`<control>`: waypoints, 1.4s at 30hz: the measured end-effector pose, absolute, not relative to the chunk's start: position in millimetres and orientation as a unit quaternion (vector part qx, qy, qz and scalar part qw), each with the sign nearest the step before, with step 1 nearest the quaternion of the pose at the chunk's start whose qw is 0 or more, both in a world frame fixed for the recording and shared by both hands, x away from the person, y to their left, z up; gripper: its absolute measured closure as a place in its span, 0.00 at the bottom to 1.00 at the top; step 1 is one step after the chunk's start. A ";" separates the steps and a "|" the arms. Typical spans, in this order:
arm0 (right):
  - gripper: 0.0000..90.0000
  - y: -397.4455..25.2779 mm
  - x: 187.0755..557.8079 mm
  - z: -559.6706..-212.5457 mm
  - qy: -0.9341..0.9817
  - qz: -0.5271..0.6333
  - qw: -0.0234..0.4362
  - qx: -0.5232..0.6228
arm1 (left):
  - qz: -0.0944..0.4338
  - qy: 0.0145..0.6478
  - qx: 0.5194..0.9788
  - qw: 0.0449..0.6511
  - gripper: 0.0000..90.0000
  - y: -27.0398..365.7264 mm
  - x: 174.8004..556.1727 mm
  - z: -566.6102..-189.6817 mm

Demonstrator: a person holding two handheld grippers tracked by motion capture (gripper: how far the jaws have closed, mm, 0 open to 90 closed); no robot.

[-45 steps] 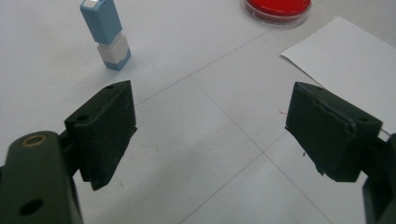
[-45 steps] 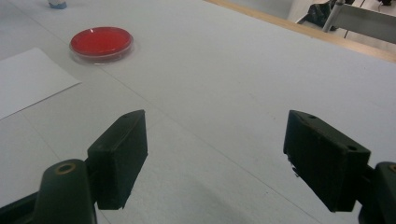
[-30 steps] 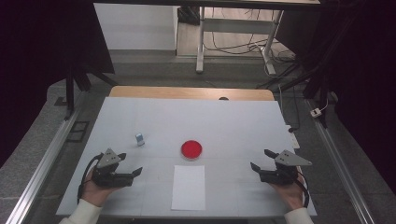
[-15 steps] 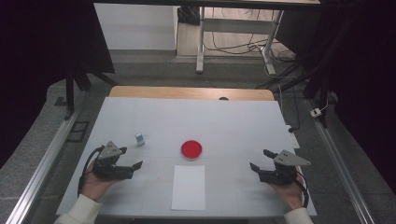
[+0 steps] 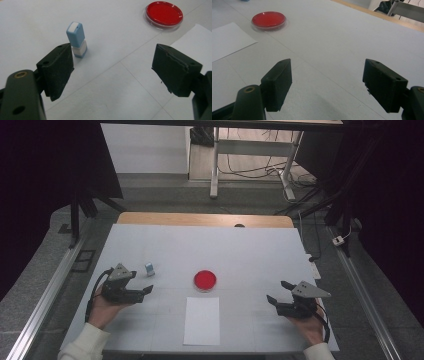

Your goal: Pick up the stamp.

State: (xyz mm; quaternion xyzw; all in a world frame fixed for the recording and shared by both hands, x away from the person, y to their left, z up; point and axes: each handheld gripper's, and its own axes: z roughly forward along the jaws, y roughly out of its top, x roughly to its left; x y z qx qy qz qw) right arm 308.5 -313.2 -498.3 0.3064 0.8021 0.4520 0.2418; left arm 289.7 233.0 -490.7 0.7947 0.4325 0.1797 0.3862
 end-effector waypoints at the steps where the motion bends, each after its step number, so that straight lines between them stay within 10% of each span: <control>1: 0.26 -313.1 308.5 -498.4 0.802 0.452 0.242 0.306 | 0.180 0.432 0.795 0.386 0.20 233.0 291.8 -490.0; 42: 0.26 -310.7 307.5 -503.0 0.810 0.436 0.242 0.309 | 0.196 0.403 0.827 0.339 0.44 236.1 360.5 -504.0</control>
